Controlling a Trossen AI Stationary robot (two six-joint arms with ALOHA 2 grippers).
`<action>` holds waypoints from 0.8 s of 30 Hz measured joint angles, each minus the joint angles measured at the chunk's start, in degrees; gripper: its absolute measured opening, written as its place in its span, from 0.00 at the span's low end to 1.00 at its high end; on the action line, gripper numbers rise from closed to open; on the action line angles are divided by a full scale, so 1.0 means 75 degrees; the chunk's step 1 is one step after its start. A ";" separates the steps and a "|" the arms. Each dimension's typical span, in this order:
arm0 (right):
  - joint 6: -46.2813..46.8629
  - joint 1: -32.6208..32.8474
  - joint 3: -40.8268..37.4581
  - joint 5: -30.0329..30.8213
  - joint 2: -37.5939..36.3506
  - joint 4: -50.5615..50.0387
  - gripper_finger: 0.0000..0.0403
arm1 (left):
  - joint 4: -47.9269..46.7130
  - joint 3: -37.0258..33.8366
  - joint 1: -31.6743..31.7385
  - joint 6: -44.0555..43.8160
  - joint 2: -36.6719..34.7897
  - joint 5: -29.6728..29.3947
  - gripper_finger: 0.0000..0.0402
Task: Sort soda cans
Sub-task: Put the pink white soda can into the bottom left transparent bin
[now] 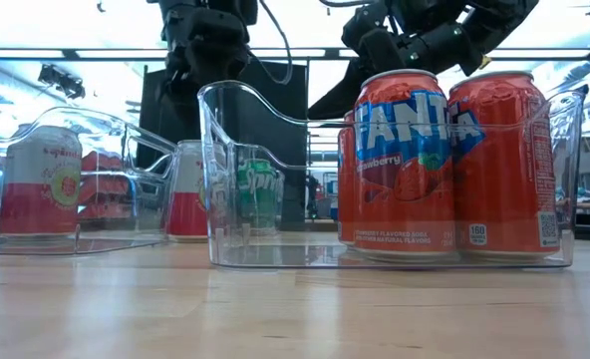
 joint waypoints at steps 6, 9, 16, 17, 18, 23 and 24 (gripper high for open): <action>0.0000 0.0000 0.0000 0.0000 0.0000 -0.0049 0.25 | -0.0340 0.0000 0.0000 0.0010 0.0488 -0.0094 0.98; -0.0022 0.0000 0.0000 0.0000 0.0000 -0.0051 0.25 | -0.0334 0.0002 0.0000 0.0046 0.0675 -0.0404 0.99; -0.0026 0.0000 0.0000 0.0000 0.0000 -0.0079 0.25 | -0.0199 -0.0001 0.0000 0.0246 0.1065 -0.0465 0.99; -0.0029 0.0000 0.0000 0.0000 0.0000 -0.0092 0.25 | -0.0207 -0.0001 0.0000 0.0249 0.1135 -0.0466 0.99; -0.0029 0.0000 0.0000 0.0000 0.0000 -0.0101 0.25 | -0.0216 -0.0001 0.0000 0.0266 0.1220 -0.0471 0.99; -0.0029 0.0000 0.0000 0.0000 0.0000 -0.0187 0.25 | -0.0198 -0.0001 -0.0006 0.0668 0.1513 -0.0432 0.88; -0.0026 0.0000 0.0000 0.0000 0.0000 -0.0198 0.25 | -0.0195 0.0000 -0.0009 0.0759 0.1520 -0.0422 0.83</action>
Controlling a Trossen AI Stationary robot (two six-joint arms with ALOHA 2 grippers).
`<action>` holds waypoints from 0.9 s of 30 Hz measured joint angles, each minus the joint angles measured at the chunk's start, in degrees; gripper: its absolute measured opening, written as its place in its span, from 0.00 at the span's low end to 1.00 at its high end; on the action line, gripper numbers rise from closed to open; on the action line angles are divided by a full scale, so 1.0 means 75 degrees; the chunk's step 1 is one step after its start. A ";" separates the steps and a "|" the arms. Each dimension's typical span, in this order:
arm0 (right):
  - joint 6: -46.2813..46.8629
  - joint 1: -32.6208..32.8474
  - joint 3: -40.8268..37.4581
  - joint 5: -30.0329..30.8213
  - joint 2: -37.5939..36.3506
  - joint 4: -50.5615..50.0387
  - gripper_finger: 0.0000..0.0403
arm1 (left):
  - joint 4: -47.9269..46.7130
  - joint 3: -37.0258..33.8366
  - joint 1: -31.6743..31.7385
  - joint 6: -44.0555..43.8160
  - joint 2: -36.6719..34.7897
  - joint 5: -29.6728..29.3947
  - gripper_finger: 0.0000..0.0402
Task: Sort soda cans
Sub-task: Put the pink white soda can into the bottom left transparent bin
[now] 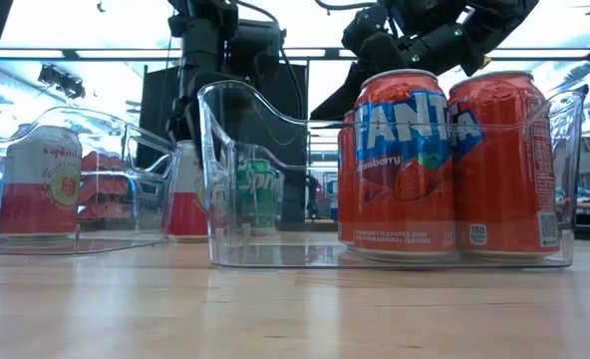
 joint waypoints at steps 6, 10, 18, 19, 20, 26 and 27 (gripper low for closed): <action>-0.0001 0.0000 0.0000 0.0000 0.0000 -0.0019 0.25 | -0.0348 0.0782 0.0006 0.0629 0.0006 -0.0008 0.71; 0.0000 0.0000 0.0000 0.0000 0.0000 -0.0023 0.25 | -0.1123 0.1794 -0.0040 0.1043 0.0006 -0.0122 0.71; 0.0000 0.0000 0.0000 0.0000 0.0000 -0.0035 0.25 | -0.3528 0.4032 -0.0880 0.0962 -0.0012 -0.1288 0.71; 0.0000 0.0000 0.0000 0.0000 0.0000 -0.0035 0.25 | -0.3561 0.4128 -0.1045 0.0791 -0.0073 -0.1329 0.71; 0.0000 0.0000 0.0000 0.0000 0.0000 -0.0041 0.25 | -0.3479 0.4130 -0.1206 0.0620 -0.0194 -0.1261 0.71; -0.0014 0.0000 0.0000 0.0003 0.0000 -0.0122 0.25 | -0.3525 0.3794 -0.2171 -0.0507 -0.0859 -0.1098 0.71; -0.0024 0.0000 0.0000 0.0003 0.0000 -0.0129 0.25 | -0.3521 0.3669 -0.2326 -0.0742 -0.0961 -0.1162 0.71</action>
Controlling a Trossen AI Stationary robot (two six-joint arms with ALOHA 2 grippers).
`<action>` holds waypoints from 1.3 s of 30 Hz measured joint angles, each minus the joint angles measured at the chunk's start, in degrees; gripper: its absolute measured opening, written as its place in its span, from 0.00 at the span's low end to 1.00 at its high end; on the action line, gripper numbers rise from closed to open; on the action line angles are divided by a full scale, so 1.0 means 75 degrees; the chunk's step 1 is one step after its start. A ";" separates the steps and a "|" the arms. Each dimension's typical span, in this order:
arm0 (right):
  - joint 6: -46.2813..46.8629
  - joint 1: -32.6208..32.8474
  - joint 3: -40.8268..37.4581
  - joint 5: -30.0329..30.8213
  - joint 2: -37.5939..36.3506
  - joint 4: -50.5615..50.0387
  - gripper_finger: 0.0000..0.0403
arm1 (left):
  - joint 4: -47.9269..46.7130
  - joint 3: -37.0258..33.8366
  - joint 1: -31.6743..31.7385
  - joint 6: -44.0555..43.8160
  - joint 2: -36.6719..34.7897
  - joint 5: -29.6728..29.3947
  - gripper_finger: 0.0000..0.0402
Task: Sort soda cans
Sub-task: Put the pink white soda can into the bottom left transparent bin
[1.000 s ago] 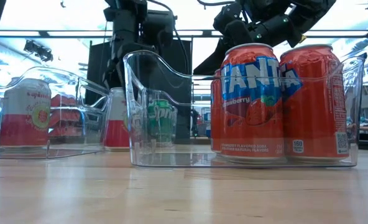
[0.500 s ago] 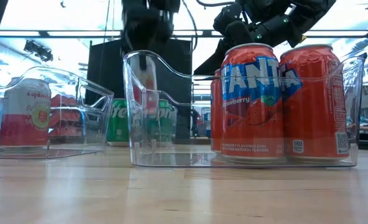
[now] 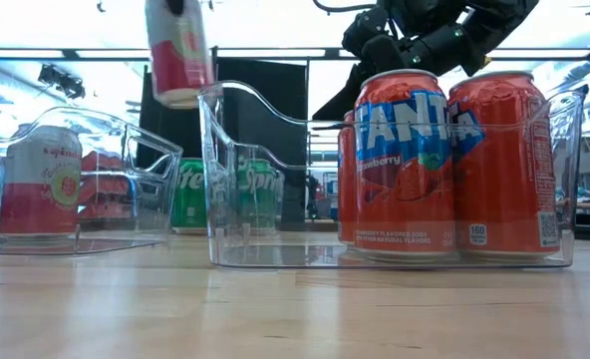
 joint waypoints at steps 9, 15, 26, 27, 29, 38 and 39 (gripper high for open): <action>-0.0030 0.0000 0.0000 0.0000 -0.0003 -0.0011 0.25 | -0.0006 -0.2151 -0.1572 -0.3219 -0.1207 0.0045 0.71; -0.0034 0.0000 0.0000 0.0000 -0.0003 -0.0008 0.25 | 0.0055 -0.3645 -0.2447 -0.6028 -0.1798 0.0346 0.71; -0.0034 0.0000 0.0000 -0.0001 -0.0003 -0.0007 0.25 | 0.1182 -0.4838 -0.3290 -0.7728 -0.2126 0.0352 0.71; -0.0034 0.0000 0.0000 -0.0001 -0.0003 -0.0008 0.25 | 0.1292 -0.4955 -0.3303 -0.7809 -0.2125 0.0360 0.71; -0.0034 0.0002 0.0000 -0.0001 -0.0003 -0.0008 0.25 | 0.1319 -0.5149 -0.3319 -0.7910 -0.2122 0.0364 0.71; -0.0028 0.0009 0.0000 -0.0003 -0.0003 -0.0011 0.25 | 0.1724 -0.5747 -0.3319 -0.7936 -0.2122 0.0583 0.71; -0.0028 0.0009 0.0000 -0.0002 -0.0003 -0.0009 0.25 | 0.1823 -0.5787 -0.3319 -0.7931 -0.2122 0.0580 0.71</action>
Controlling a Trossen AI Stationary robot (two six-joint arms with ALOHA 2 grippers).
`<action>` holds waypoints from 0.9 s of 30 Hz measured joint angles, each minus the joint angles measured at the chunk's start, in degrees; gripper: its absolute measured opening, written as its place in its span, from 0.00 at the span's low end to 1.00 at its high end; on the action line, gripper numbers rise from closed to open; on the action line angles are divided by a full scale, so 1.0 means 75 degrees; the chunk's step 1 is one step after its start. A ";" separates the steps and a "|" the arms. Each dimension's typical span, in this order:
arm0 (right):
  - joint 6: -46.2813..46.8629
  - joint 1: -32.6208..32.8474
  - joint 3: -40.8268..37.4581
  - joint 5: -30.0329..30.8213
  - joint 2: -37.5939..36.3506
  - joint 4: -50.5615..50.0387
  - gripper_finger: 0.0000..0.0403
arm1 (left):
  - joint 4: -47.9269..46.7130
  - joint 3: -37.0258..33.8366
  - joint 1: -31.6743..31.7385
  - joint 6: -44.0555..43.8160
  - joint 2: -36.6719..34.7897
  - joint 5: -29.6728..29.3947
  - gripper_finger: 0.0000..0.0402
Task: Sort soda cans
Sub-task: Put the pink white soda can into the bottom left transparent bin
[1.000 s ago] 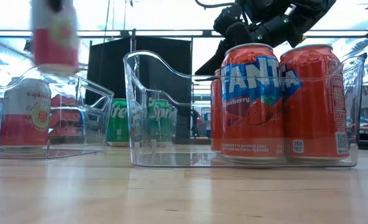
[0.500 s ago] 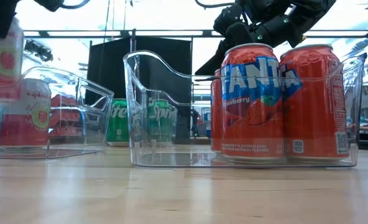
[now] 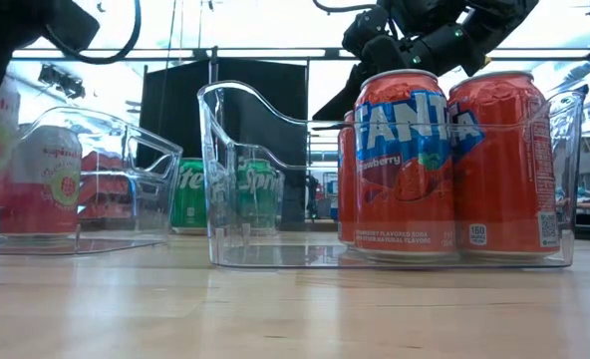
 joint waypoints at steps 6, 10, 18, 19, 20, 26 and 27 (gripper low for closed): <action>0.0015 0.0006 0.0000 -0.0001 0.0000 -0.0010 0.25 | 0.0460 -0.0544 -0.0003 0.0006 0.0000 0.0128 0.71; 0.0017 0.0006 0.0000 -0.0001 0.0000 -0.0018 0.25 | 0.0652 -0.0839 -0.0001 0.0012 -0.0026 0.0212 0.71; 0.0020 0.0006 0.0000 -0.0001 0.0000 -0.0044 0.25 | 0.0728 -0.0899 -0.0003 0.0012 -0.0023 0.0175 0.71; 0.0023 0.0006 0.0000 -0.0001 0.0000 -0.0046 0.25 | 0.0732 -0.0901 -0.0001 0.0015 -0.0023 0.0175 0.71; 0.0023 0.0006 0.0000 -0.0001 0.0000 -0.0048 0.25 | 0.0737 -0.0905 0.0000 0.0015 -0.0021 0.0175 0.71; 0.0023 0.0006 0.0000 -0.0001 0.0000 -0.0050 0.25 | 0.0774 -0.0855 0.0000 0.0190 0.0022 0.0132 0.91; 0.0022 0.0006 0.0000 -0.0001 0.0000 -0.0048 0.25 | 0.0819 -0.0807 0.0000 0.0274 0.0038 0.0135 0.94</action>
